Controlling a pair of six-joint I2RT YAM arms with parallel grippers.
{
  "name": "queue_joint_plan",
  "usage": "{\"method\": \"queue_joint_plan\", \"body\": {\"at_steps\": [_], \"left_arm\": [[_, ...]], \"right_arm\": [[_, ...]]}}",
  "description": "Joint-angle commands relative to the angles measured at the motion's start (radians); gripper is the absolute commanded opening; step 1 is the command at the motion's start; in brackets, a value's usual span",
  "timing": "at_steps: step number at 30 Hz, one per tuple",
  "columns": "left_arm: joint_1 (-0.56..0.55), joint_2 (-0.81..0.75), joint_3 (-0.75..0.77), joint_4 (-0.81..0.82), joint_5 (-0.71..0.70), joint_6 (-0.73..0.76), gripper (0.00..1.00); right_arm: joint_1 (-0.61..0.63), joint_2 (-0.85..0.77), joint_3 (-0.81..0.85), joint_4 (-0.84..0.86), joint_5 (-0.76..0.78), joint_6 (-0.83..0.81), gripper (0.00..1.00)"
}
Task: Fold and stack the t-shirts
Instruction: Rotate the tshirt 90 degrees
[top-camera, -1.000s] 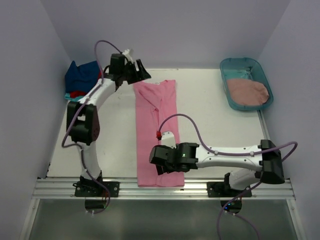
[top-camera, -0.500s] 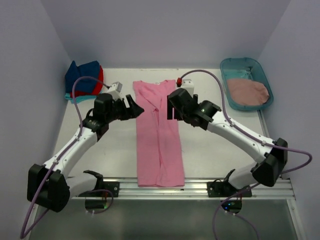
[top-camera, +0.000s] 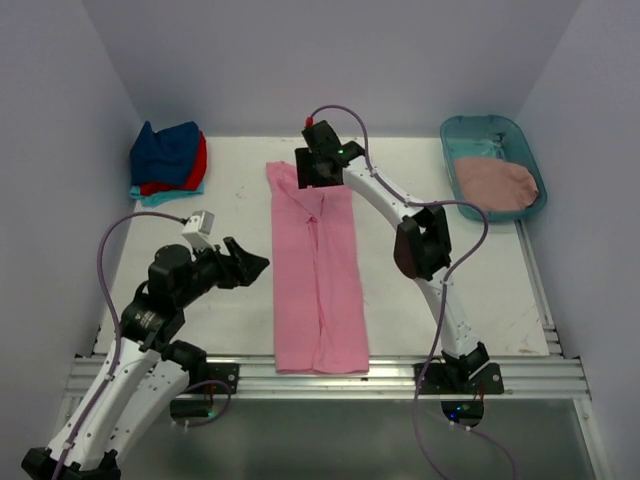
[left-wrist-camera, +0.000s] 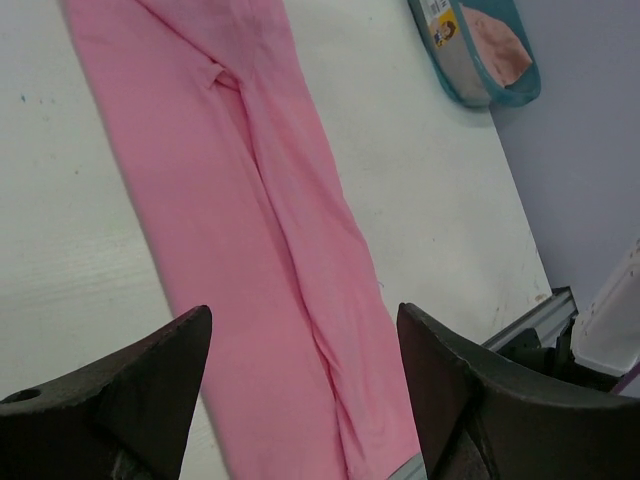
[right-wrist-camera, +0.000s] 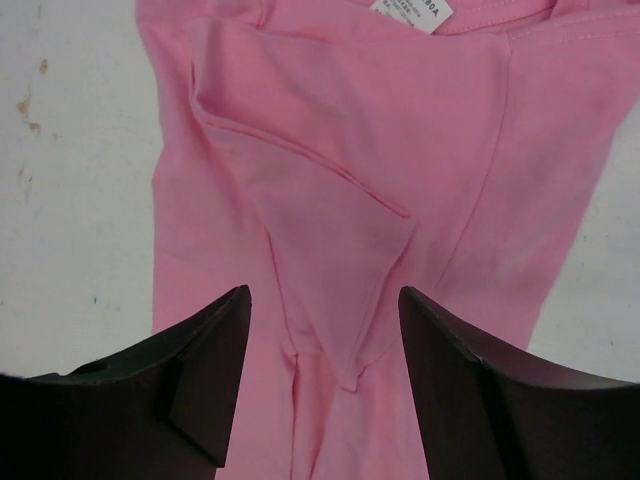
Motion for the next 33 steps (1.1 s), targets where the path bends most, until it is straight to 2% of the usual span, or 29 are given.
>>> {"method": "queue_joint_plan", "body": {"at_steps": [1,9,22,29,33], "left_arm": [[-0.005,-0.063,-0.025,-0.129,-0.015,-0.014,0.79],[-0.005,-0.097,-0.028,-0.205,-0.040,-0.002,0.78],[-0.005,-0.057,-0.033,-0.183,-0.045,-0.002,0.77],[-0.005,-0.060,-0.034,-0.181,-0.049,-0.004,0.77],[-0.005,-0.049,-0.034,-0.177,-0.048,-0.001,0.76]], "right_arm": [[-0.056,0.069,0.135,-0.051,-0.120,-0.012,0.64],[-0.100,0.154,0.137,-0.013,-0.113,0.005,0.62],[-0.108,0.106,0.000,0.075,-0.200,0.009,0.58],[-0.107,0.109,0.005,0.083,-0.226,0.002,0.49],[-0.100,0.079,-0.013,0.101,-0.222,-0.014,0.48]]}}
